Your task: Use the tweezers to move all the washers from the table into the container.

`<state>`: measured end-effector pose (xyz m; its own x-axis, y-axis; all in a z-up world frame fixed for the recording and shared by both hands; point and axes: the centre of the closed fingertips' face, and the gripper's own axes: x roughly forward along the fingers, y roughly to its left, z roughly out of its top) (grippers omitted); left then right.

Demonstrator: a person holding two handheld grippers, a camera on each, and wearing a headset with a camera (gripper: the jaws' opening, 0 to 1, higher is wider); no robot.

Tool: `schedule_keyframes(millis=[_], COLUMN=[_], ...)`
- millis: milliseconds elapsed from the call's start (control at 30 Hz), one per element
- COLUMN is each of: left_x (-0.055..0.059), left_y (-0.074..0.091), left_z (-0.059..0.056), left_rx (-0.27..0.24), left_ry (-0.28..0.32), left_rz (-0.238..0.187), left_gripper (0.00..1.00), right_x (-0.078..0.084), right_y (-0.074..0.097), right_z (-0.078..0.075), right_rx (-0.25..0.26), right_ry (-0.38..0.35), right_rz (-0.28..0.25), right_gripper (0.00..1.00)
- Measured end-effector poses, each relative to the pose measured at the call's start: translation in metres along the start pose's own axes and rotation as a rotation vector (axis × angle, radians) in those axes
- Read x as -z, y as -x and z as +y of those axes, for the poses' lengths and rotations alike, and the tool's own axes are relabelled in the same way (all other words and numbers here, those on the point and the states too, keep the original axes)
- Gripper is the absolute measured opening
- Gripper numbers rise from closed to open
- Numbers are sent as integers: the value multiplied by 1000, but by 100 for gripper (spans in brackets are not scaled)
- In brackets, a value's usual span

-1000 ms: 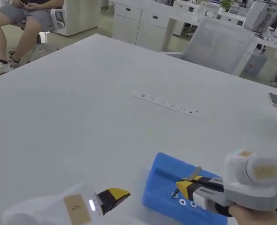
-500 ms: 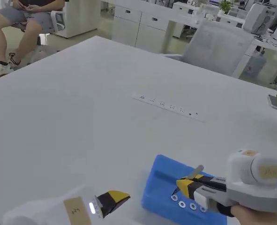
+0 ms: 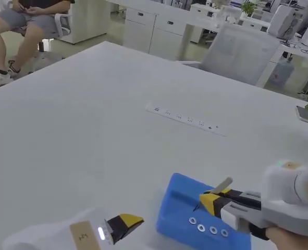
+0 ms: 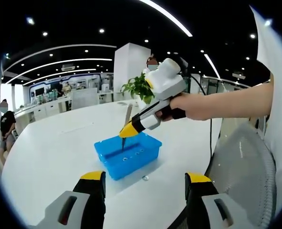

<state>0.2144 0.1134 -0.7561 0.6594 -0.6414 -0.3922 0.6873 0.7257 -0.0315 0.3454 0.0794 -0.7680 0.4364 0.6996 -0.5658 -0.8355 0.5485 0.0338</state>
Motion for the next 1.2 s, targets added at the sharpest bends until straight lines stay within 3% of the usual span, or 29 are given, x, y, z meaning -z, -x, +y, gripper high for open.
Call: schedule_keyframes(millis=[533,1200], left_x=[0,0], left_y=[1,1], left_z=[0,0], left_rx=[-3,-5], left_ry=[-1,2], left_rz=[0,1], left_gripper=[67,67], right_x=[-12,11], right_y=[23,22], right_z=[22,48], right_rx=[-26,-90], right_ry=[48,49], right_rz=[-23,24], right_gripper=[3,3])
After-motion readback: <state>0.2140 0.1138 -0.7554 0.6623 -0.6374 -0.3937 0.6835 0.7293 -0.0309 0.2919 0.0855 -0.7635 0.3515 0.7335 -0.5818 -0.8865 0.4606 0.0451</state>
